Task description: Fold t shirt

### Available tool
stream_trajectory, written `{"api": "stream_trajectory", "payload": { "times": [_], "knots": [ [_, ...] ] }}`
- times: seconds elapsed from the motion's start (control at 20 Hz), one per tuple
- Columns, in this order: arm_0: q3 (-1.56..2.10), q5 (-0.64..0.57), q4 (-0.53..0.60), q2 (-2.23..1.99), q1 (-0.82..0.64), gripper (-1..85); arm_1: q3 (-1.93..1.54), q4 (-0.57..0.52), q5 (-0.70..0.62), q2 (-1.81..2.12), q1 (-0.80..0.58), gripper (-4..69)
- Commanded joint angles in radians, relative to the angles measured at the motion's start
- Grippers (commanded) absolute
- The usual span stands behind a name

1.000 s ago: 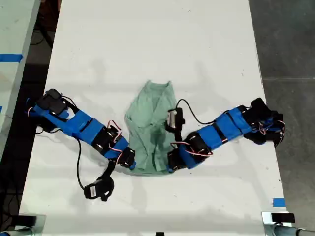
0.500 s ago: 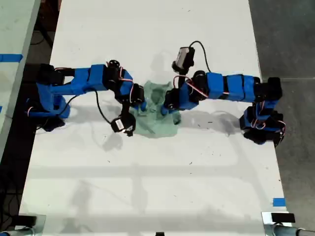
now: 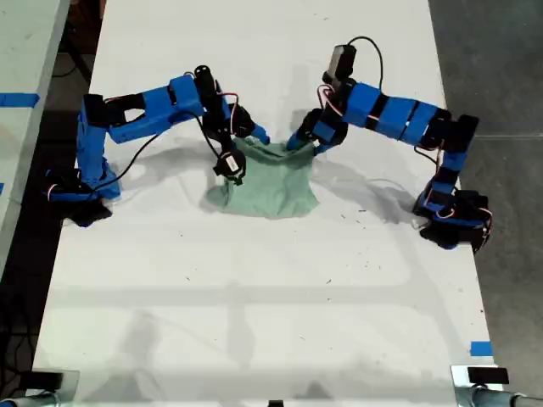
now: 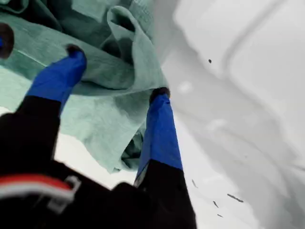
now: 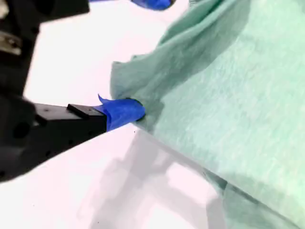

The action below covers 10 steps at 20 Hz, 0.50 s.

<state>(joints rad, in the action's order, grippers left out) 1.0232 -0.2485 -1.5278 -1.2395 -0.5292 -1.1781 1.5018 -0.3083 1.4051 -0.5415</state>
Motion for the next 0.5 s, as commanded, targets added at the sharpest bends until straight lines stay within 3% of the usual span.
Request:
{"api": "stream_trajectory", "payload": {
  "times": [0.0,0.05,0.15,0.2,0.25,0.45],
  "knots": [
    [-0.026,-0.017,-0.014,-0.092,-0.025,33.5,0.037,0.048,-0.035,0.061,-0.002,39.4],
    [-0.025,-0.014,-0.029,-0.147,-0.025,28.4,0.038,0.081,-0.032,0.112,0.002,39.4],
    [0.0,-0.011,-0.055,-0.307,-0.037,1.2,0.015,0.147,-0.006,0.265,0.017,38.2],
    [0.021,-0.021,-0.061,-0.402,-0.043,0.0,-0.006,0.179,0.008,0.362,0.026,27.3],
    [0.046,-0.026,-0.066,-0.508,-0.043,0.0,-0.048,0.212,0.051,0.474,0.037,1.5],
    [0.256,0.037,-0.063,-0.939,0.083,0.0,-0.385,0.19,0.179,1.048,0.186,0.3]
  ]
}}
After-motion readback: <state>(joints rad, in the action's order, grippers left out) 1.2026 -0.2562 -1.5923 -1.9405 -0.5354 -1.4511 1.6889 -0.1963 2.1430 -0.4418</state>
